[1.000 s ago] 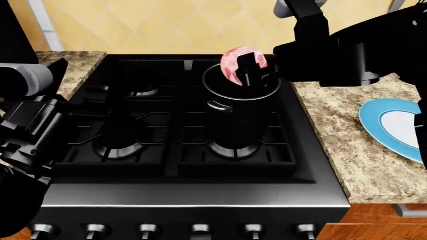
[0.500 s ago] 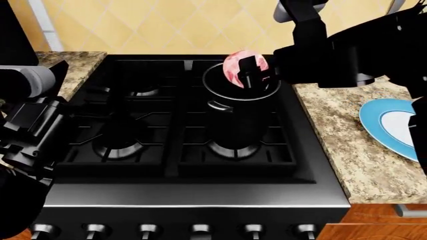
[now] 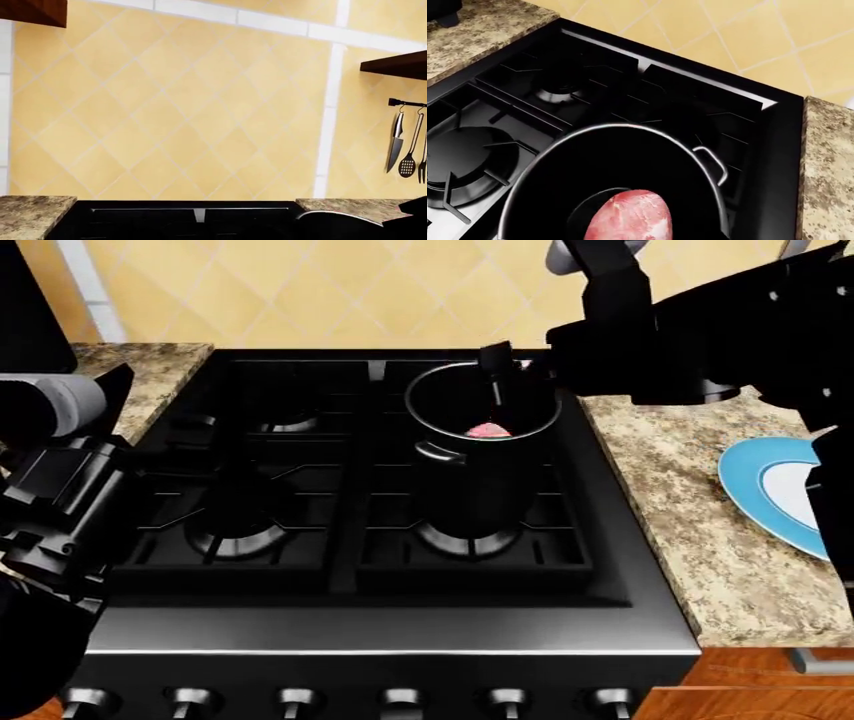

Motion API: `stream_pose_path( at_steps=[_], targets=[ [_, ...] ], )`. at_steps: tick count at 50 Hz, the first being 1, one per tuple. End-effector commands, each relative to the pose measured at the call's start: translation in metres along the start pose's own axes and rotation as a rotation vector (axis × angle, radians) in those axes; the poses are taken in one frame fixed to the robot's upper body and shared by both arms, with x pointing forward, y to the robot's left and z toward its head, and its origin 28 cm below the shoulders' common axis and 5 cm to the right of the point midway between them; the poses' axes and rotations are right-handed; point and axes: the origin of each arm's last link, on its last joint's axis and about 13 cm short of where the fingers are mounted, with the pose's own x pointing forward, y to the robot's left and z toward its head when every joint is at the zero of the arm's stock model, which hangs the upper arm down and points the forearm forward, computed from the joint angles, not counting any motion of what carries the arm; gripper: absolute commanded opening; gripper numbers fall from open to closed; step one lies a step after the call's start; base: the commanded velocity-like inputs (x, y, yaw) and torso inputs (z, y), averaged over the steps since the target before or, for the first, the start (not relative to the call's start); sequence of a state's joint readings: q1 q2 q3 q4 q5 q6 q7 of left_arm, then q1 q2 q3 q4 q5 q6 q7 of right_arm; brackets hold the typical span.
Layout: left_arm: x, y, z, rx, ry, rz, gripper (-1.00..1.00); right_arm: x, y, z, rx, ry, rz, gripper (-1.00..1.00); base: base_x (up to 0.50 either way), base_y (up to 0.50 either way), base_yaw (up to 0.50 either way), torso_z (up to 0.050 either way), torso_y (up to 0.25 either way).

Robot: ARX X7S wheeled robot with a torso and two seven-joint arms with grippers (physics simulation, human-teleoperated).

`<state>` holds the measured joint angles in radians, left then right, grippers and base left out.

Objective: Frozen meat rests on a plate on the counter. Retrieve the meat and place it in a pot on a burner. Then turn the burner on.

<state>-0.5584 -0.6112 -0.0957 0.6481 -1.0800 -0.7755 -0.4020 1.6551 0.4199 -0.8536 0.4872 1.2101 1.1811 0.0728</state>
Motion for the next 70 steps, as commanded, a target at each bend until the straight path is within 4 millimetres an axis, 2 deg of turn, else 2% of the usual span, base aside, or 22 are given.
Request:
stream_pose_path(
  at_steps=[1,13,21,33,38,70],
  targets=[
    [-0.001,0.000,0.000,-0.002,-0.001,0.002,1.00,-0.001,-0.003,0.005,-0.029,-0.034,-0.046,1.00,0.00,0.00,0.00,0.000,0.000],
    [-0.002,-0.002,0.002,0.002,-0.005,-0.002,1.00,-0.012,0.001,0.006,-0.040,-0.067,-0.045,1.00,0.00,0.00,0.00,0.000,0.000],
    [-0.003,-0.004,0.003,0.010,0.000,-0.009,1.00,-0.032,0.007,0.015,0.019,-0.342,-0.147,1.00,0.00,0.00,0.00,0.000,0.000],
    [-0.004,-0.007,0.006,0.031,-0.002,-0.020,1.00,-0.054,0.006,0.015,0.067,-0.505,-0.243,1.00,0.00,0.00,0.00,0.000,0.000],
    [-0.004,-0.008,0.008,0.037,-0.004,-0.023,1.00,-0.058,0.006,0.012,0.077,-0.524,-0.269,1.00,-0.09,0.00,0.00,0.000,0.000],
    [-0.008,-0.012,0.011,0.050,-0.011,-0.028,1.00,-0.065,0.005,0.008,0.077,-0.538,-0.274,1.00,-0.45,0.00,0.00,0.000,0.000]
  ],
)
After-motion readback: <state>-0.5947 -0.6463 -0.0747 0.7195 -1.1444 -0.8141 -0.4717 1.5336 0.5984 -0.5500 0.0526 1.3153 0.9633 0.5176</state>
